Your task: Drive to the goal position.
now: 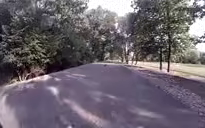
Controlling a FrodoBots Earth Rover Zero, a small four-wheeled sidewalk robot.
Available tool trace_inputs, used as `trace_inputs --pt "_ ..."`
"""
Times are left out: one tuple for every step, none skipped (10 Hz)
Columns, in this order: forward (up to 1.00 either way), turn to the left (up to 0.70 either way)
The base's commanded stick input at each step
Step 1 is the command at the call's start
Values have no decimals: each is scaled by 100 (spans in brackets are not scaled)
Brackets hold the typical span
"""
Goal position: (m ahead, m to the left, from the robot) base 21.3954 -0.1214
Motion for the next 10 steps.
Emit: trace_inputs --pt "70 0" --pt "70 0" --pt "70 0" --pt "70 0" --pt "70 0" --pt "70 0" --pt "70 0" --pt "70 0" --pt "70 0" --pt "70 0"
